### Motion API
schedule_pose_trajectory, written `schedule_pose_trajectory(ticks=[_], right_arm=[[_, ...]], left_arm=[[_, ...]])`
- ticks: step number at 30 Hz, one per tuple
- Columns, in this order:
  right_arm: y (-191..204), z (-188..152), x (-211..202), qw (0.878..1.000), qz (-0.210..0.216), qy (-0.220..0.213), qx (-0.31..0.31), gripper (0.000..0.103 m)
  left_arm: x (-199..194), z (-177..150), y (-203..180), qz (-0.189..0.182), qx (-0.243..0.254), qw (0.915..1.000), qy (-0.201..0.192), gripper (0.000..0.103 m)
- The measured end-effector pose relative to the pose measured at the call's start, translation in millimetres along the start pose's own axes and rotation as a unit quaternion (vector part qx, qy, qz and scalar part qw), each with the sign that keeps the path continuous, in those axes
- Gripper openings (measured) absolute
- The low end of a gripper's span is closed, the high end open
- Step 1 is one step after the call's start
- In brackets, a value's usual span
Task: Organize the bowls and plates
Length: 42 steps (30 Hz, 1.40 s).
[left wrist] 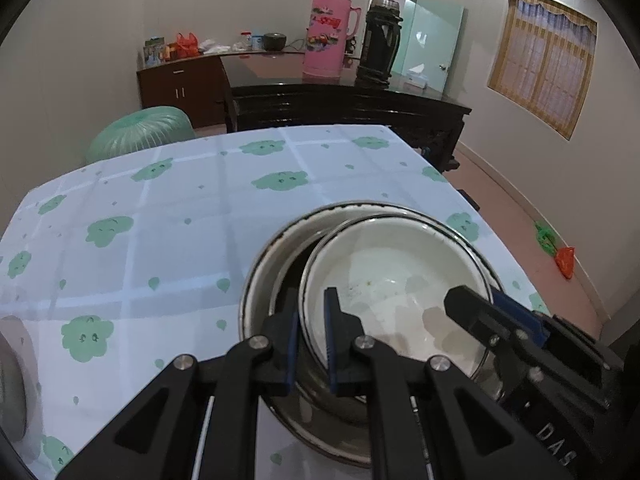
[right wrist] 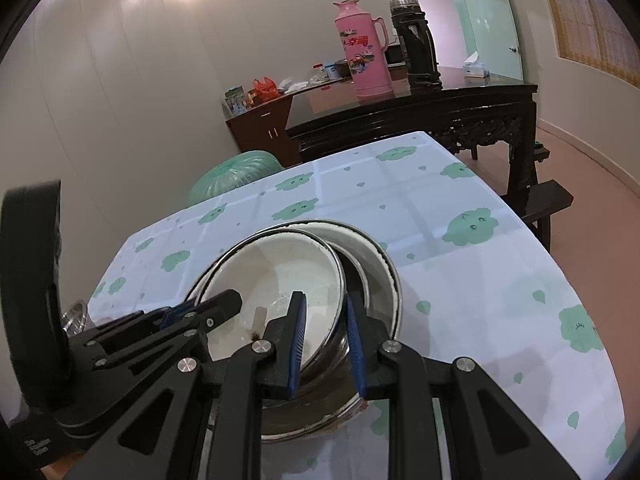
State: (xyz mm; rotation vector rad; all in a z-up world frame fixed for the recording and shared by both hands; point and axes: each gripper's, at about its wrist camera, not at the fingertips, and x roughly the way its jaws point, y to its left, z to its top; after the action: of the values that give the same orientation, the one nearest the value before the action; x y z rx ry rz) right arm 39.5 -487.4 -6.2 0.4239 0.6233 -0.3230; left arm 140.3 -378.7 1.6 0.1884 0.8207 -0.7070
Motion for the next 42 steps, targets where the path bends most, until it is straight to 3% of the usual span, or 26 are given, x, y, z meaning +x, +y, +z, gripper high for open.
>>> schedule_pose_trajectory(ticks=[6,9,11,12,13,14,16,17,19,20,30,36,42], right_arm=[[4.8,-3.8,0.5,1.0,-0.008,-0.016,-0.011,0.024],[-1.7,-4.0,-2.0,1.0,0.009,-0.019,0.011,0.025],[-8.6,-5.1,-5.5,0.999,0.027,-0.023,0.037,0.026],[-10.6,-5.4,-7.1,0.998,0.032,-0.024,0.043,0.026],[-12.2,-6.0,-9.6,0.998,0.033,-0.028,0.048,0.027],[-13.3,-6.5,-12.1,0.998,0.031,-0.033,0.052,0.027],[-16.3,-7.5,-20.2,0.997,0.028,-0.047,0.063,0.042],[-17.3,-7.7,-23.9,0.996,0.03,-0.056,0.066,0.046],[-16.3,-9.1,-32.3,0.995,0.02,-0.073,0.068,0.065],[-15.0,-10.5,-37.6,0.994,0.013,-0.086,0.065,0.066],[-18.6,-16.9,-59.1,0.985,-0.005,-0.149,0.086,0.075],[-6.6,-21.4,-74.4,0.979,-0.017,-0.196,0.049,0.075],[2.5,-28.4,-77.2,0.981,-0.025,-0.19,0.017,0.075]], left_arm=[[1.2,-1.2,-4.3,0.019,0.017,0.9997,-0.006,0.009],[-4.0,-1.3,-8.1,0.041,0.027,0.9987,-0.018,0.014],[-12.0,-0.5,-12.1,0.046,0.038,0.9978,-0.03,0.029],[-19.2,0.5,-13.1,0.061,0.039,0.9964,-0.045,0.058],[-27.0,0.6,-12.8,0.083,0.036,0.9938,-0.064,0.077],[-35.7,0.6,-11.6,0.104,0.033,0.9903,-0.087,0.082],[-46.8,1.2,-9.2,0.12,0.031,0.9863,-0.109,0.091],[-49.8,1.6,-7.4,0.123,0.029,0.9855,-0.113,0.091],[-55.0,-1.1,-2.5,0.13,0.023,0.9843,-0.116,0.091],[-56.6,-4.0,-0.4,0.134,0.021,0.9839,-0.116,0.091],[-67.3,-32.5,11.3,0.165,0.005,0.9792,-0.118,0.091],[-87.6,-48.4,22.7,0.177,-0.022,0.9741,-0.139,0.091],[-92.5,-67.9,25.3,0.185,-0.019,0.9724,-0.141,0.091]])
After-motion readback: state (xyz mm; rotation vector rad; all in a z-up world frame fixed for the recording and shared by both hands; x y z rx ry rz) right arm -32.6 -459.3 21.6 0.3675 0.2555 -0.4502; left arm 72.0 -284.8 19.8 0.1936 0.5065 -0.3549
